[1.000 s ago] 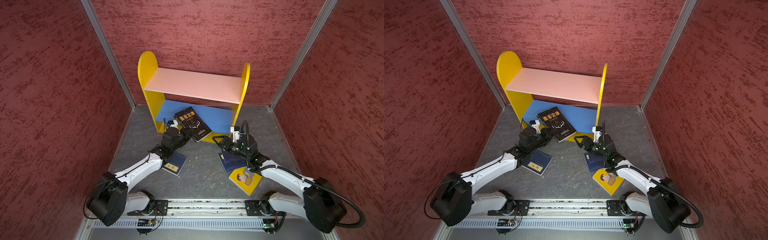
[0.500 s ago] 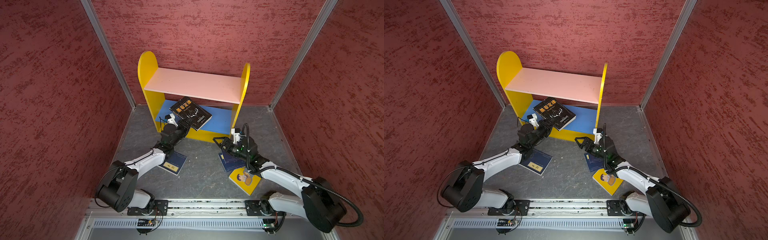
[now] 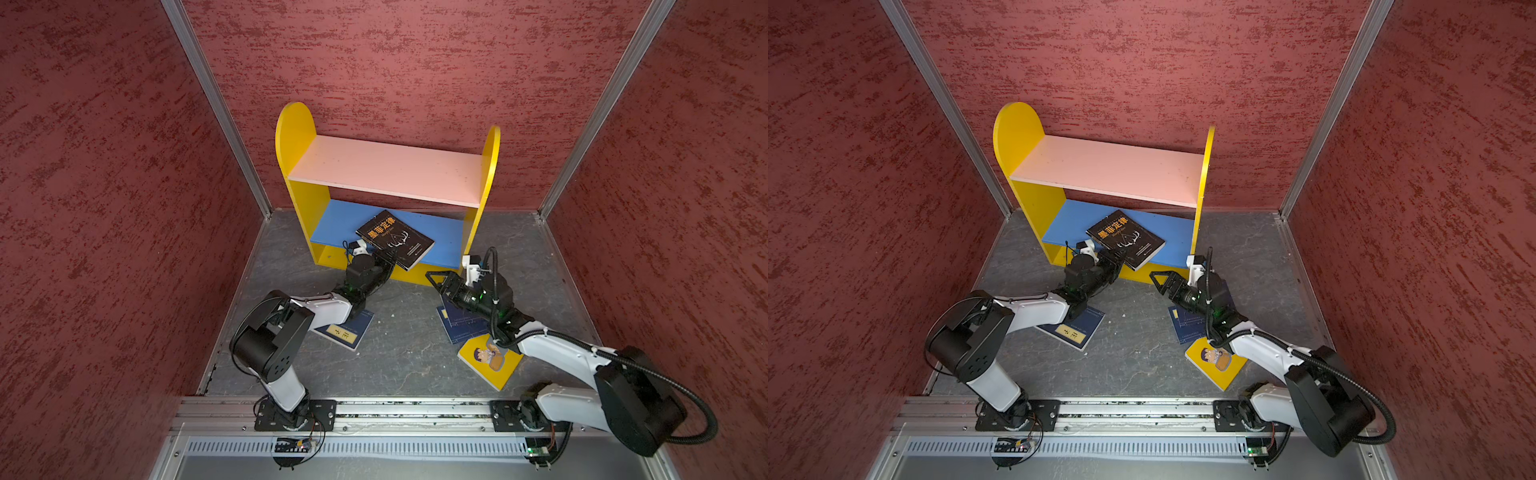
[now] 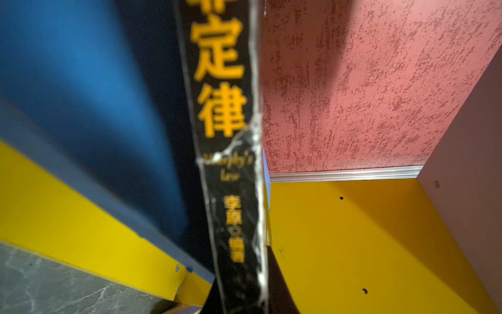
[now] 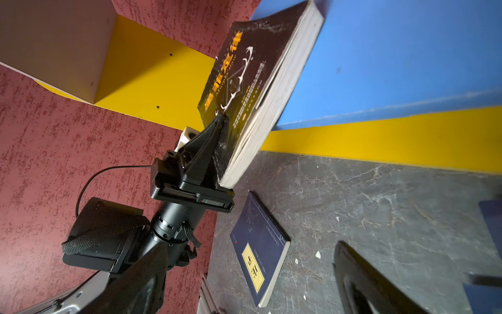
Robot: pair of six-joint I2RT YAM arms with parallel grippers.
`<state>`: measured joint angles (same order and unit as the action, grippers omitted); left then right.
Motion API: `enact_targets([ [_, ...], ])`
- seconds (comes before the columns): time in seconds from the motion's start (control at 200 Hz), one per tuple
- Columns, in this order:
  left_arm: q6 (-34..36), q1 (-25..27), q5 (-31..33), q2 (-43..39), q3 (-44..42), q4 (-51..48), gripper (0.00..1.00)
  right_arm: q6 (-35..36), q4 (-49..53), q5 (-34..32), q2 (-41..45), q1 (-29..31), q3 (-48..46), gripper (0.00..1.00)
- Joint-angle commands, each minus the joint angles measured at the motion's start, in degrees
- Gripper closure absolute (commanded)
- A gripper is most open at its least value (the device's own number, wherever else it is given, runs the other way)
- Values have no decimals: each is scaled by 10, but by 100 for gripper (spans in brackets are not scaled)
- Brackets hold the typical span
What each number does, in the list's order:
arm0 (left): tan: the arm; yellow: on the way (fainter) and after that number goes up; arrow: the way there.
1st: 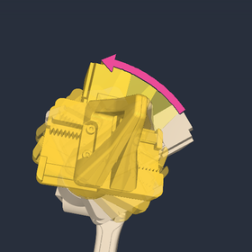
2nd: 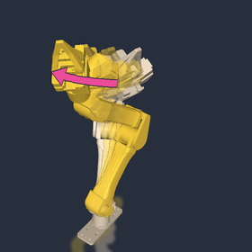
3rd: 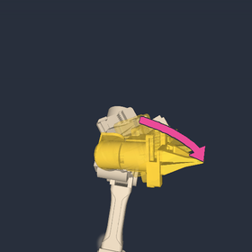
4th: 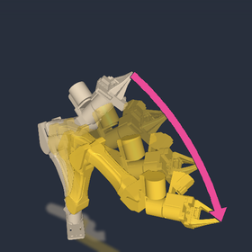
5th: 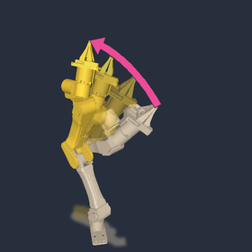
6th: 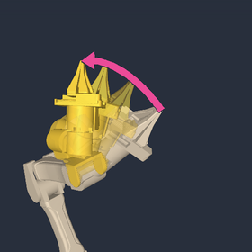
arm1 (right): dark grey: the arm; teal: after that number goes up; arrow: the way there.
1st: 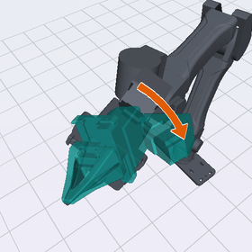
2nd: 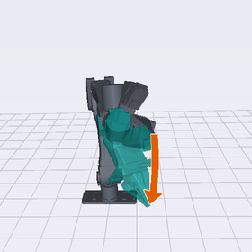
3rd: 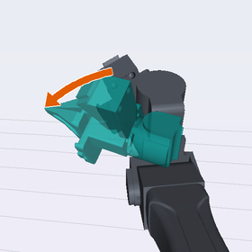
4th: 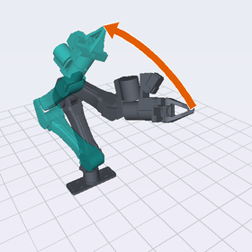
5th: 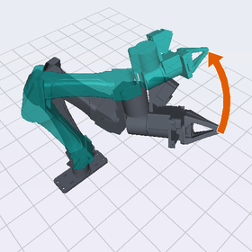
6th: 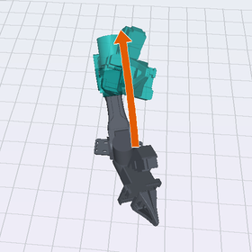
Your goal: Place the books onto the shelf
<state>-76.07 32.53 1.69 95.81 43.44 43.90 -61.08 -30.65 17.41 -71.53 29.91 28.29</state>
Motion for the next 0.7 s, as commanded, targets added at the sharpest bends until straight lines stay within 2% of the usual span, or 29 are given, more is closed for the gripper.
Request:
enact_targets([
  [0.0, 3, 19, 40, -15, 30, 23, 100, -17, -36, -38, 10, 2, -10, 5],
  [0.14, 3, 39, 58, -20, 32, -22, 100, -27, -53, -62, 2, 2, -2, 6],
  [0.336, -1, 57, 70, -12, 38, -36, 99, -48, -82, -44, -47, 3, 26, 9],
  [0.691, -13, 71, 73, -16, 39, -69, 98, -130, -230, -3, -171, 16, 32, 34],
])
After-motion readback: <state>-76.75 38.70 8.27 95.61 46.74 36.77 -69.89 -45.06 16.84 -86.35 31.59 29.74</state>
